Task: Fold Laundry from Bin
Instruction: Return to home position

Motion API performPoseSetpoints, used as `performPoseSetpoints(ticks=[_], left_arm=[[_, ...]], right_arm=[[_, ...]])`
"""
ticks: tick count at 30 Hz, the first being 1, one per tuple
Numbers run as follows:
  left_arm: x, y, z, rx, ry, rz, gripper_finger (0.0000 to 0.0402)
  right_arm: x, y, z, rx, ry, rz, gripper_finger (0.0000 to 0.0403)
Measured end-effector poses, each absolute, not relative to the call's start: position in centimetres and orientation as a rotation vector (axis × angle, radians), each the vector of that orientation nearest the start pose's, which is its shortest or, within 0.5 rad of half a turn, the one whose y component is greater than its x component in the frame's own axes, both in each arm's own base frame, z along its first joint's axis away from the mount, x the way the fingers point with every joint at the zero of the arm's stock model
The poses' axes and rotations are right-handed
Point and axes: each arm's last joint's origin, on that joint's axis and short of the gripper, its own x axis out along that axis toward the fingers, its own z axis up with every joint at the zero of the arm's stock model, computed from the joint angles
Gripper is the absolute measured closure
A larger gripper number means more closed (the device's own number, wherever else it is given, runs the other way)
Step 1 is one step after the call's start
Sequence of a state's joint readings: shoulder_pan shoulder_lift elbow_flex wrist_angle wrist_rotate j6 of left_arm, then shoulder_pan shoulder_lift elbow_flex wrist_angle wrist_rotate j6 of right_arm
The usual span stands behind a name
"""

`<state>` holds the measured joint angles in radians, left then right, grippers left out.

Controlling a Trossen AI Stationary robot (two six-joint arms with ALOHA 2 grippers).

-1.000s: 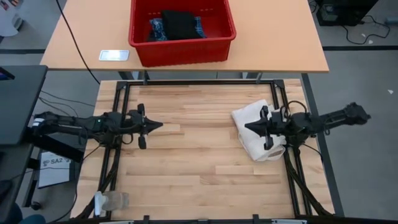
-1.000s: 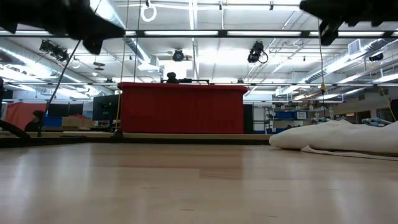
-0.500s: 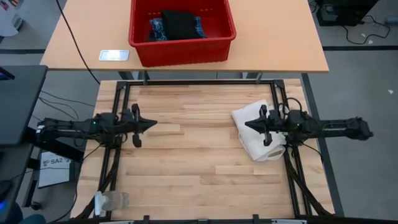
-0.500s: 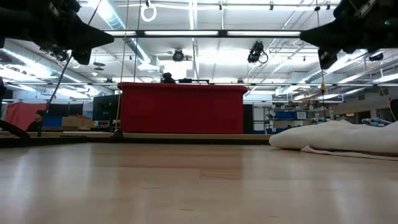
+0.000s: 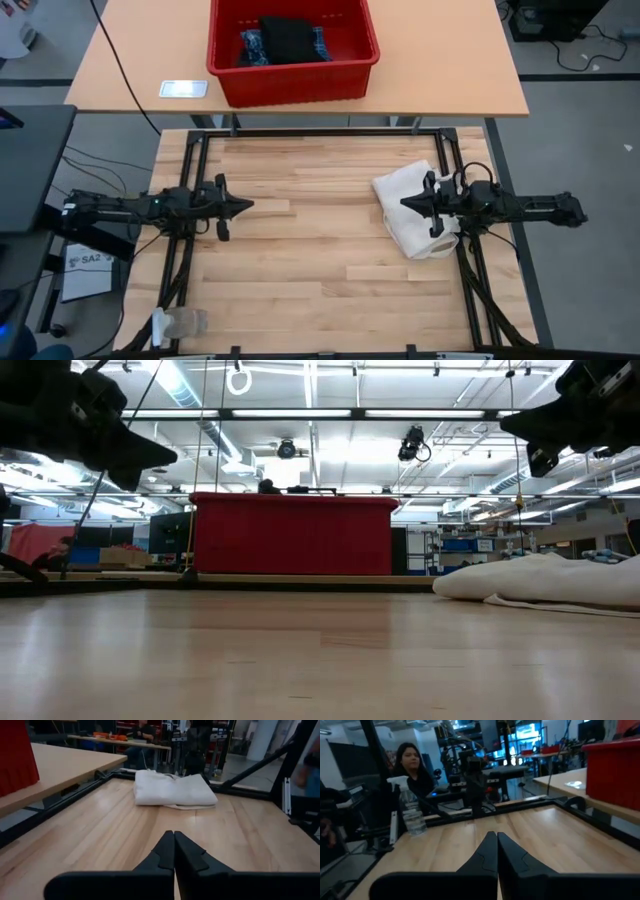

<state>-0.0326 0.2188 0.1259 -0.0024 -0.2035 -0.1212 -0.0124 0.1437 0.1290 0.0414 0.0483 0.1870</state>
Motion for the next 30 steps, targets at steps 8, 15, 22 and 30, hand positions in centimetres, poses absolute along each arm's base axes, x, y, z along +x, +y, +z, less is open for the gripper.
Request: performPoseSetpoints(ticks=[8,15,22,30], left_arm=[[10.2,0.1,16.8,-0.157,-0.006,0.162,0.0397],[9.9,-0.1,16.8,-0.106,-0.02,0.134,0.0397],[9.9,-0.2,16.7,-0.088,-0.018,0.13,0.0397],[9.9,-0.2,16.7,-0.038,-0.012,0.127,0.0397]], right_arm=[[10.1,-0.3,17.9,0.212,-0.081,-0.084,0.0401],[10.1,0.0,16.8,0.203,-0.026,-0.059,0.0401],[10.1,0.1,16.6,0.18,0.0,-0.049,0.0401],[10.1,0.2,16.4,0.158,0.019,-0.047,0.0401]])
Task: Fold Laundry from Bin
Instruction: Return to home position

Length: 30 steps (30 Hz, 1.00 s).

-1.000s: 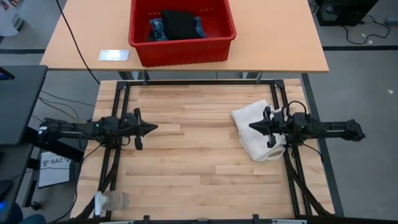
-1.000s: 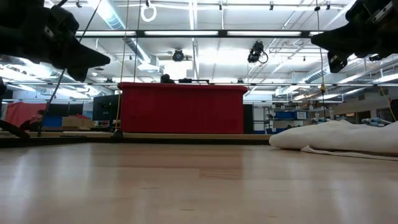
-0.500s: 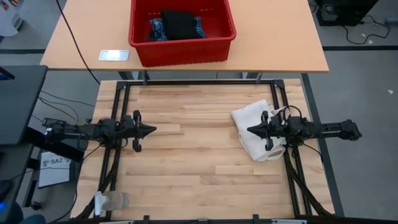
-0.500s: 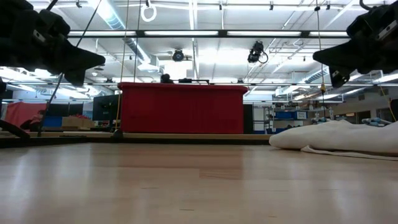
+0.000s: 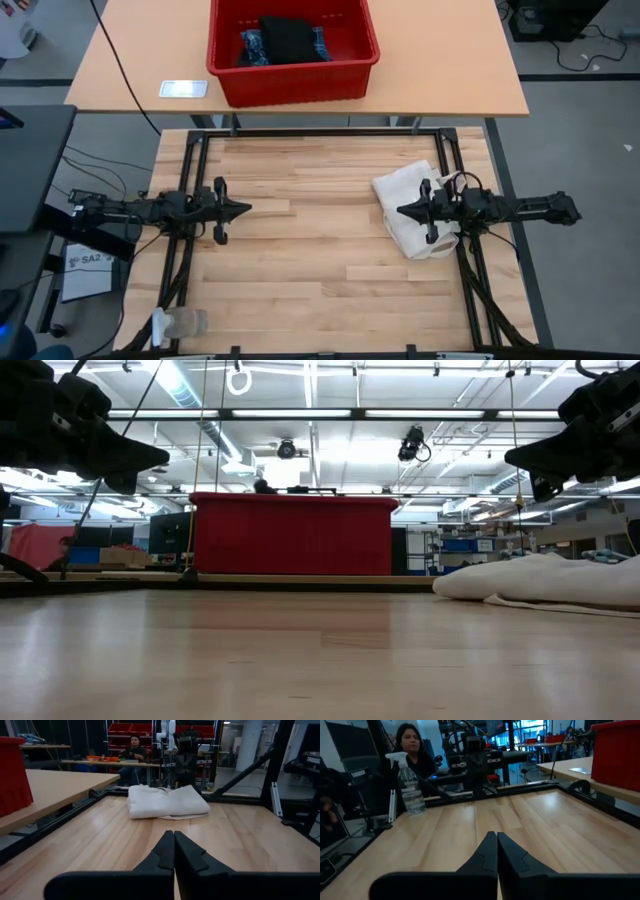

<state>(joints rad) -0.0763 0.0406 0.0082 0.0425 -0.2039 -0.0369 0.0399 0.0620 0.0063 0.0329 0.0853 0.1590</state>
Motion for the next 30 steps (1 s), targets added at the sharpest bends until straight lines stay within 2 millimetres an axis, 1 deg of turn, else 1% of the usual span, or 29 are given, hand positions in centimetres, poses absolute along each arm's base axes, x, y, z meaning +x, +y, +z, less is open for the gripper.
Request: performPoseSetpoints(ticks=[5,8,11,13,16,18,24,26,30], left_arm=[[9.93,-0.18,16.72,-0.033,-0.012,0.125,0.0397],[9.94,-0.29,16.69,-0.043,-0.01,0.087,0.0397],[9.93,-0.48,17.24,-0.038,-0.065,0.02,0.0397],[9.88,-0.52,17.42,-0.033,-0.085,0.005,0.0397],[9.74,-0.51,16.75,-0.055,-0.02,0.004,0.0397],[9.72,-0.68,16.78,-0.061,-0.023,-0.032,0.0397],[9.71,-0.94,16.75,-0.051,-0.019,-0.059,0.0397],[9.71,-0.98,16.74,-0.082,-0.017,-0.063,0.0397],[9.71,-0.98,16.74,-0.208,-0.013,-0.064,0.0397]], right_arm=[[10.11,0.16,16.4,0.122,0.02,-0.047,0.0395],[10.12,0.21,16.34,0.116,0.026,-0.03,0.0391],[10.12,0.25,16.31,0.102,0.031,-0.013,0.0396],[10.11,0.25,16.32,0.103,0.029,-0.013,0.0399],[10.1,0.26,16.33,0.125,0.028,-0.013,0.0396],[10.11,0.26,16.32,0.127,0.029,-0.013,0.0395],[10.11,0.25,16.32,0.126,0.03,-0.014,0.0393],[10.12,0.25,16.3,0.126,0.032,-0.014,0.0389],[10.13,0.25,16.3,0.126,0.032,-0.015,0.0382]])
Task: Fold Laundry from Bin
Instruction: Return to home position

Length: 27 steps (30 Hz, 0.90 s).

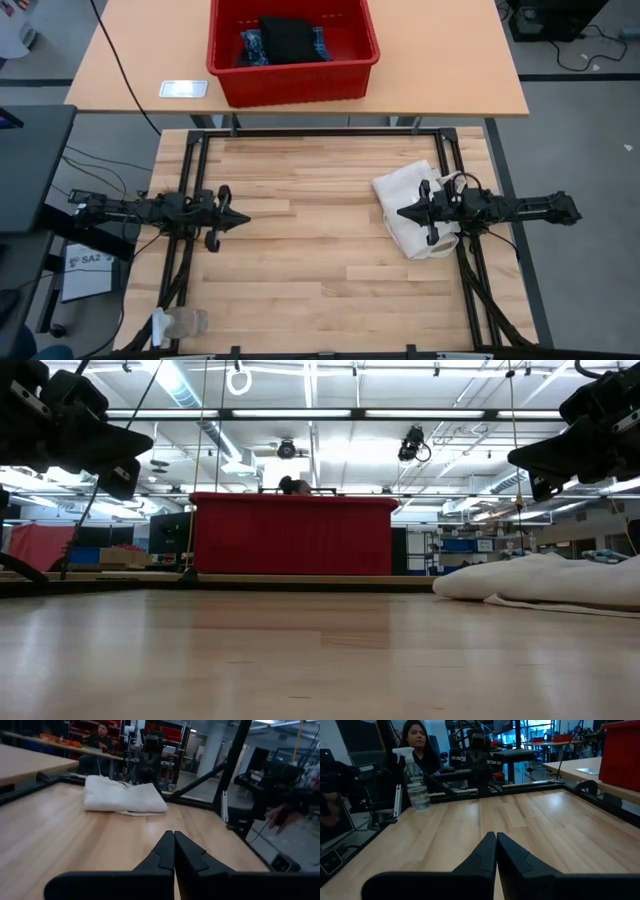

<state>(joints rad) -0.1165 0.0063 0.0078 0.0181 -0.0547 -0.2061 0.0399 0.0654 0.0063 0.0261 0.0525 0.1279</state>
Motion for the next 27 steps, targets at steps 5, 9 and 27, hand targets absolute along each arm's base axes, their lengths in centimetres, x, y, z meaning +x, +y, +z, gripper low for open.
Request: performPoseSetpoints(ticks=[5,9,27], left_arm=[[9.71,-0.98,16.74,-0.243,-0.012,-0.064,0.0397],[9.71,-0.98,16.74,-0.243,-0.012,-0.064,0.0397],[9.71,-0.98,16.73,-0.243,-0.012,-0.064,0.0397]], right_arm=[[10.13,0.24,16.31,0.136,0.031,-0.017,0.038],[10.13,0.24,16.31,0.136,0.031,-0.017,0.0379],[10.13,0.25,16.32,0.135,0.03,-0.017,0.0379]])
